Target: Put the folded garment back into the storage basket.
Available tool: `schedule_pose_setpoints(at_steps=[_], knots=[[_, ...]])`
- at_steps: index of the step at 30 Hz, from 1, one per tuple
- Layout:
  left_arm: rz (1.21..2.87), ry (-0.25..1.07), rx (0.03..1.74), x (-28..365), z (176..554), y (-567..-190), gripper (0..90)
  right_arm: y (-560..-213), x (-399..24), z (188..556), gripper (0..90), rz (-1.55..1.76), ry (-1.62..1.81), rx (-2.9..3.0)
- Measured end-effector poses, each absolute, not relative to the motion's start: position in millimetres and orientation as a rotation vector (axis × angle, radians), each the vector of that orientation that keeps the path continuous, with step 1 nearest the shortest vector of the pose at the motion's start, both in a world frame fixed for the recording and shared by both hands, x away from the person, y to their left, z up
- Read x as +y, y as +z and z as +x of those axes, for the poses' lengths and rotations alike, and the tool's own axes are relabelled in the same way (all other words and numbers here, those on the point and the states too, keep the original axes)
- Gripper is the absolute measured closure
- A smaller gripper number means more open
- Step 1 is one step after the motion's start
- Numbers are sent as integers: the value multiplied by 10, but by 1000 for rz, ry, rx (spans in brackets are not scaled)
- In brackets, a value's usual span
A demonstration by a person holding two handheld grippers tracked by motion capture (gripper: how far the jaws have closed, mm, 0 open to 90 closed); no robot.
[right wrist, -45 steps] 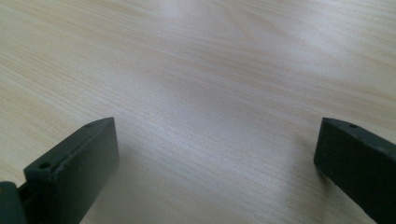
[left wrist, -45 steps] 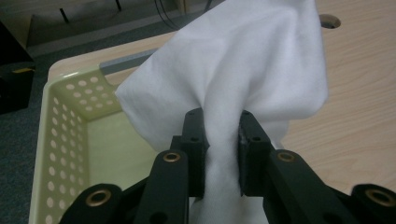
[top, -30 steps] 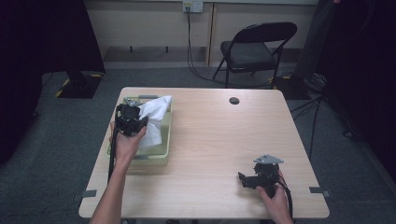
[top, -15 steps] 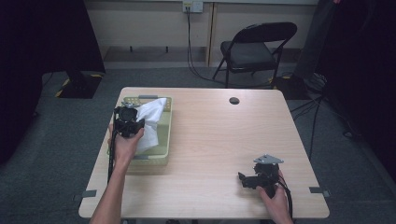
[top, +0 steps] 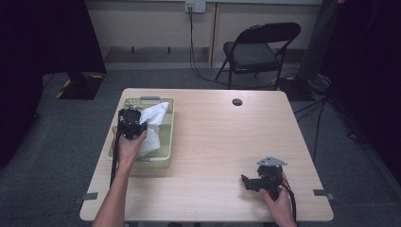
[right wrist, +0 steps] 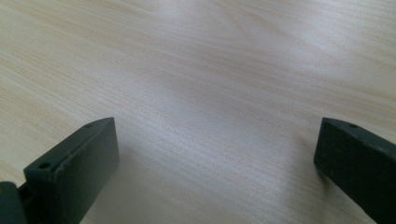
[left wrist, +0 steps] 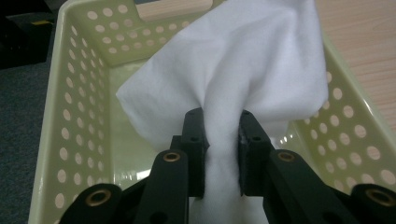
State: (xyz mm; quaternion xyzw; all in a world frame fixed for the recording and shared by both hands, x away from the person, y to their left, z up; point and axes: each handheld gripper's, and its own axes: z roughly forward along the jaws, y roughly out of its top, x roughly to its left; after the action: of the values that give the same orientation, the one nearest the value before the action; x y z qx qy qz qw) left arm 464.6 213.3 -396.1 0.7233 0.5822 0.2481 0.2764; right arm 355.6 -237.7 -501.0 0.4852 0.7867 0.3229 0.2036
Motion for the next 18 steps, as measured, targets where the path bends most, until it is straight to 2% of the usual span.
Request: schedule_pose_setpoints(at_steps=[18], knots=[[1968,613,1620,2196,4703,-4202,764,-5010,-2377,3556,0,1354,901,2195]])
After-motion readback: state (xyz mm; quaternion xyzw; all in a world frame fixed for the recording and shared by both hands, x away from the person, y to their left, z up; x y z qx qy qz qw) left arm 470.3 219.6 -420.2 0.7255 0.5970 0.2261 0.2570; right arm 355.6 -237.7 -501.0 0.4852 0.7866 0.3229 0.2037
